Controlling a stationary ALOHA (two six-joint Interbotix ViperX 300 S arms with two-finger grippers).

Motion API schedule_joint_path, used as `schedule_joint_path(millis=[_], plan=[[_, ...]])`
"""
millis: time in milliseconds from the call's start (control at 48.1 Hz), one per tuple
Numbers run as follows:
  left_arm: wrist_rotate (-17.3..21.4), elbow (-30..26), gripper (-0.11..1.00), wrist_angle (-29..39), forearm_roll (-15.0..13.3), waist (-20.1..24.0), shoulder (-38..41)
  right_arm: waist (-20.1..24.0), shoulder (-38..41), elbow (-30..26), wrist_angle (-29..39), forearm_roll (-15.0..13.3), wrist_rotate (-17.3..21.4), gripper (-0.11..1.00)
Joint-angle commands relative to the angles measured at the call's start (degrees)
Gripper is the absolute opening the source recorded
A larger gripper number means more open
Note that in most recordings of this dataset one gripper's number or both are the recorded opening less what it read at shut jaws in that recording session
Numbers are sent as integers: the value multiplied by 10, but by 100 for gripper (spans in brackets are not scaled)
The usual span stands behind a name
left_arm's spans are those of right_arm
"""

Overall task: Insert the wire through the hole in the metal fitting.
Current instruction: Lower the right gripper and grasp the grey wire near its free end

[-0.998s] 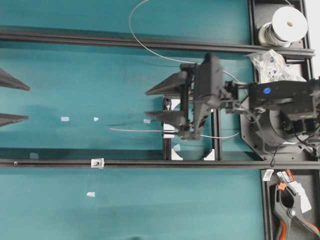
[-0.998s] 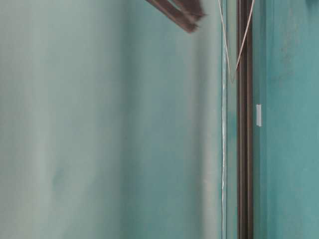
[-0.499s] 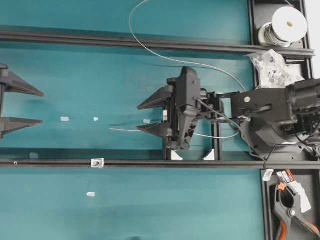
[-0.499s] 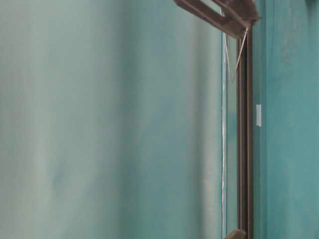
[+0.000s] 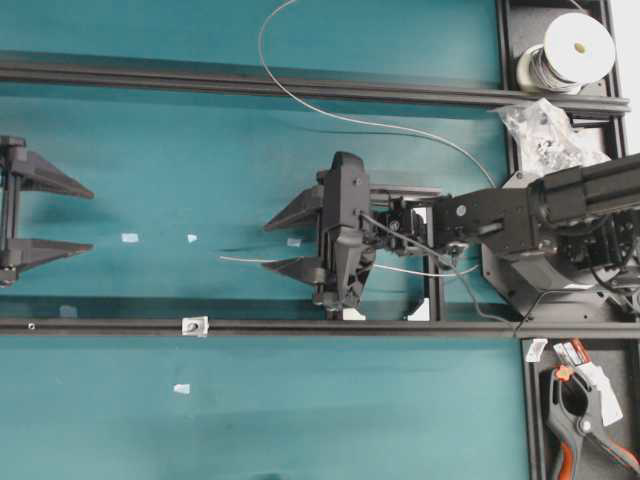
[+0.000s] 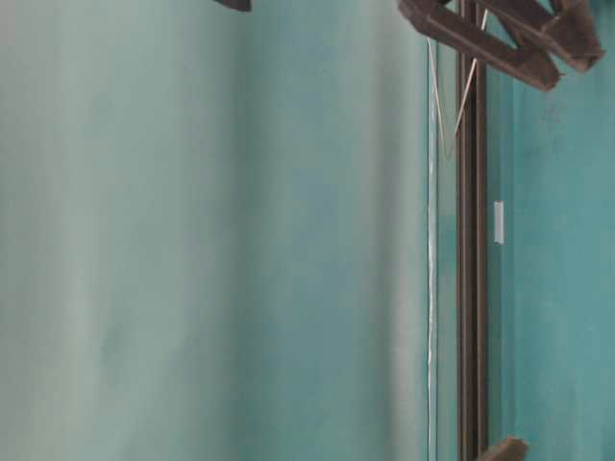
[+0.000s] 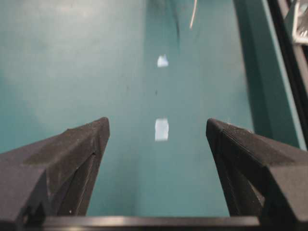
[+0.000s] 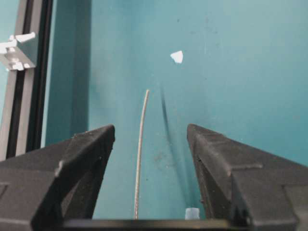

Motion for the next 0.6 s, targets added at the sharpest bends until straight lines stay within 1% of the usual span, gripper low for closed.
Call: schedule_joint_path(millis=[0, 208, 416, 582], plan=[[-6, -7, 89, -11, -2, -2, 11, 4, 6, -11, -19, 2, 3, 74], [-31, -17, 89, -35, -2, -2, 33, 4, 31, -23, -21, 2, 20, 73], [-33, -22, 89, -37, -2, -2, 42, 5, 40, -24, -18, 2, 28, 73], [-33, -21, 89, -36, -2, -1, 42, 8, 47, -31, 12, 1, 28, 73]])
